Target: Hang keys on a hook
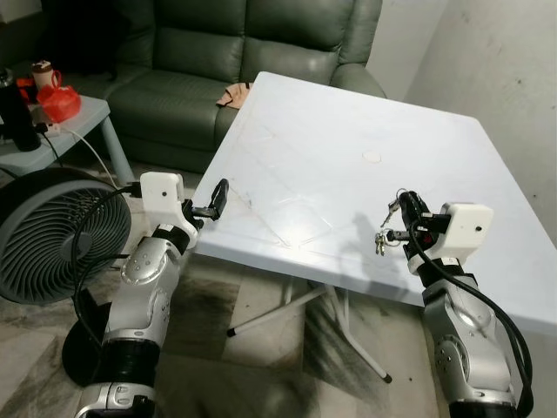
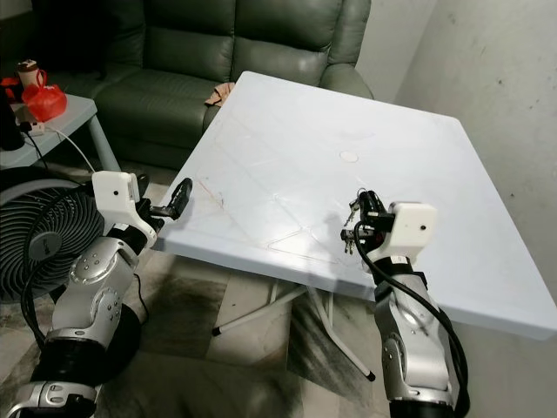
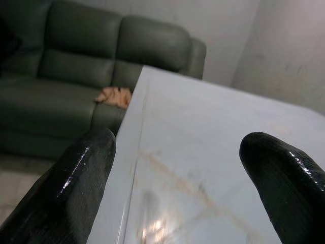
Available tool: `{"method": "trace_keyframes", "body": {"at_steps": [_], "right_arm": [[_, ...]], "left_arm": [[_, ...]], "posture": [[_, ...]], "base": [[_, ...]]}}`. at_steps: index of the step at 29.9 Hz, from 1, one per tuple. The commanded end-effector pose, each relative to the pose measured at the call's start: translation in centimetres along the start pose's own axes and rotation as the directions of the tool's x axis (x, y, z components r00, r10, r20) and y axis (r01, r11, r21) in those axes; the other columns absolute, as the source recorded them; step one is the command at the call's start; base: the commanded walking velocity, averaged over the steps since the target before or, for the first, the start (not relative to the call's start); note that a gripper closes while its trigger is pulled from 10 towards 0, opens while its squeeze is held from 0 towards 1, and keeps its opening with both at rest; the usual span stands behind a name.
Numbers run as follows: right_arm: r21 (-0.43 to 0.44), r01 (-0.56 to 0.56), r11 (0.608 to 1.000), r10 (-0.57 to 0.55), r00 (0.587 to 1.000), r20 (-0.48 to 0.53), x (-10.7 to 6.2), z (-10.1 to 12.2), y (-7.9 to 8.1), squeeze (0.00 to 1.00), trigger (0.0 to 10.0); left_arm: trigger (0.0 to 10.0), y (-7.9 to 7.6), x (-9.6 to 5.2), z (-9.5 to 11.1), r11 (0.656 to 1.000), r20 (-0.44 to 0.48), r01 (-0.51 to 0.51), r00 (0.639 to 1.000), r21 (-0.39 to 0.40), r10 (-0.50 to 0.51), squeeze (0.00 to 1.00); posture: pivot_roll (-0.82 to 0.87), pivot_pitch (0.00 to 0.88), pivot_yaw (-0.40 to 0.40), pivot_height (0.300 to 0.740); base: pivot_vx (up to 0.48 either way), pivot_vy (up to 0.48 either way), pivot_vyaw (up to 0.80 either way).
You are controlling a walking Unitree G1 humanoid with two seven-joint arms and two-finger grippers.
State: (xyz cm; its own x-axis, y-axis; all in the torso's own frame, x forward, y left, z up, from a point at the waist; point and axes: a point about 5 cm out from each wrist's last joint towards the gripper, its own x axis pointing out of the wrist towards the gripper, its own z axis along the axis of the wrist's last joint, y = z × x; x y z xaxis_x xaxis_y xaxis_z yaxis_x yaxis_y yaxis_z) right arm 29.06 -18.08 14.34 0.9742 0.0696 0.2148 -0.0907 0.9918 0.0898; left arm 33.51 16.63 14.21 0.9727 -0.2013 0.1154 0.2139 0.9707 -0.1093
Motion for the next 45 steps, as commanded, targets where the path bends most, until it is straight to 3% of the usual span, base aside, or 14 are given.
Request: {"method": "trace_keyframes", "body": {"at_steps": [1, 5, 8, 14, 28, 34, 40, 45], "right_arm": [[-0.010, 0.013, 1.000, -0.013, 1.000, -0.008, -0.5, -0.7, -0.3, 0.00, 10.0], [-0.048, 0.032, 0.998, -0.035, 0.998, -0.059, -1.4, -2.3, -0.6, 0.00, 10.0], [-0.057, 0.055, 0.997, -0.059, 0.995, -0.085, -1.5, -2.7, -0.7, 0.00, 10.0], [-0.090, 0.059, 0.994, -0.068, 0.993, -0.101, -0.8, -2.7, -0.7, 0.00, 10.0], [-0.105, 0.073, 0.992, -0.082, 0.993, -0.084, -0.1, -2.6, -0.1, 0.00, 10.0], [-0.106, 0.051, 0.993, -0.060, 0.995, -0.084, 0.0, -2.8, 0.7, 0.00, 10.0], [-0.103, 0.052, 0.993, -0.061, 0.995, -0.084, 0.0, -2.8, 0.9, 0.00, 10.0], [-0.102, 0.049, 0.994, -0.057, 0.995, -0.085, 0.0, -2.9, 1.0, 0.00, 10.0]], "left_arm": [[10.0, 0.1, -0.3, -0.9, 1.000, -0.029, -0.021, 0.999, 0.004, 0.022, 0.00], [10.0, -0.3, -1.1, -2.3, 1.000, -0.058, -0.013, 0.998, 0.027, 0.014, 0.00], [10.0, -0.6, -1.1, -2.0, 0.998, -0.005, 0.001, 1.000, 0.066, 0.000, 0.00], [10.0, -1.0, 0.1, -1.4, 0.997, -0.028, 0.067, 0.997, 0.044, -0.066, 0.00], [10.0, -0.6, 2.1, 0.6, 1.000, 0.042, 0.006, 0.999, -0.002, -0.006, 0.00], [10.0, -1.5, 2.1, 0.2, 0.999, 0.033, 0.031, 0.999, 0.008, -0.031, 0.00], [10.0, -1.7, 2.1, -0.4, 0.999, -0.001, 0.019, 1.000, -0.032, -0.019, 0.00], [10.0, -1.6, 2.1, -0.5, 0.999, -0.014, 0.008, 1.000, -0.035, -0.008, 0.00]], "posture": [[-0.04, 0.002, -0.088, 0.740], [-0.05, 0.000, -0.079, 0.740], [-0.05, 0.000, -0.074, 0.740], [-0.06, 0.000, -0.069, 0.740], [-0.07, 0.000, -0.062, 0.740], [-0.07, 0.000, -0.060, 0.740], [-0.07, 0.000, -0.061, 0.740], [-0.06, 0.000, -0.061, 0.740]], "base": [[0.000, 0.000, 0.00], [0.000, 0.000, 0.00], [0.000, 0.000, 0.00], [0.000, 0.000, -0.59], [0.000, 0.000, -0.78], [0.000, 0.000, -0.77], [0.000, 0.000, -0.77], [0.000, 0.480, -0.78]]}}
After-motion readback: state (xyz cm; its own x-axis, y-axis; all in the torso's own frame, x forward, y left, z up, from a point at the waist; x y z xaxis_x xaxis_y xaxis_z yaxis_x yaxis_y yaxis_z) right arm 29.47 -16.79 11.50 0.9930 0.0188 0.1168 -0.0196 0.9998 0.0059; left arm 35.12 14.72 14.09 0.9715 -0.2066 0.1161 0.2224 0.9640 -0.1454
